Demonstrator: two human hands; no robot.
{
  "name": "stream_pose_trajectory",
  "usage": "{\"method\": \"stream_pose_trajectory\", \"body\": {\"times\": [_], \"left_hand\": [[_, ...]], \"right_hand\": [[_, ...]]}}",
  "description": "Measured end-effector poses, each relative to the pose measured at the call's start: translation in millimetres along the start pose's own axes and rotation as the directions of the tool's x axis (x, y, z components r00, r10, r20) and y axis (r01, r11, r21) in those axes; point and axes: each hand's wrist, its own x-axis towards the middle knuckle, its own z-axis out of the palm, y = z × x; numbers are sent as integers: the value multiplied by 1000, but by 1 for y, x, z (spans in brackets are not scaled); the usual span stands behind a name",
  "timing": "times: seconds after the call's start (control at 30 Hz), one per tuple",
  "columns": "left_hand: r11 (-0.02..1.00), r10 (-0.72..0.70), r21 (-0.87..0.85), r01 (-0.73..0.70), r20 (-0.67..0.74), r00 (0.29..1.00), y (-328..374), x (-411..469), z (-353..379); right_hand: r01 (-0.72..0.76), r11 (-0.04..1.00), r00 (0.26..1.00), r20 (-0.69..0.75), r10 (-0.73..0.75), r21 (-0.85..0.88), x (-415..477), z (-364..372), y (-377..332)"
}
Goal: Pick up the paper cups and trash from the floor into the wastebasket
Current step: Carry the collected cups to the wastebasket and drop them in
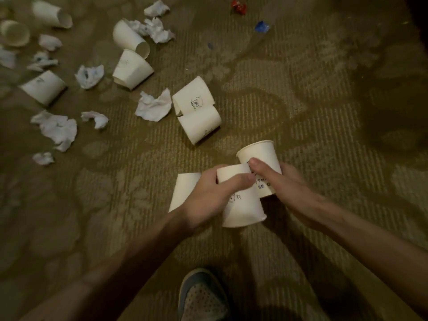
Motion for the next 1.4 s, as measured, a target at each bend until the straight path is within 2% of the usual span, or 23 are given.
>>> {"method": "stream_pose_trajectory", "body": {"times": [0.13, 0.3, 0.4, 0.53, 0.63, 0.73, 0.83, 1.07, 1.2, 1.4], "left_hand": [[999, -14, 31, 15, -43, 999, -9, -32, -32], [999, 39, 15, -37, -210, 977, -18, -45, -88], [999, -25, -48, 17, -152, 988, -30, -40, -116], [957, -192, -231, 173, -62, 979, -42, -28, -124], [916, -254, -344, 208, -93, 963, -45, -22, -126], [887, -268, -403, 225, -52, 962, -49, -20, -126], [879, -268, -420, 226, -42, 963, -52, -21, -118], [890, -238, -399, 221, 7, 971, -50, -18, -88], [914, -211, -364, 180, -46, 976, -42, -8, -55], [980, -77, -181, 88, 65, 995, 2, 7, -2]], "right_hand": [[-44, 998, 991, 123, 48, -39, 4, 25, 0], [-73, 997, 980, 186, 77, -27, 15, 44, -6], [-106, 993, 962, 247, 116, -53, 20, 51, -4], [-118, 989, 943, 301, 138, -85, 25, 61, 0], [-127, 991, 927, 352, 131, -34, 26, 65, 1], [-156, 987, 908, 388, 157, -36, 24, 71, 6], [-156, 985, 914, 366, 173, -76, 20, 76, 10], [-122, 992, 946, 298, 125, -28, 5, 65, 10], [-39, 996, 979, 198, 55, -83, -10, 47, 9], [71, 994, 997, 49, -67, -85, -28, -3, 0]]}}
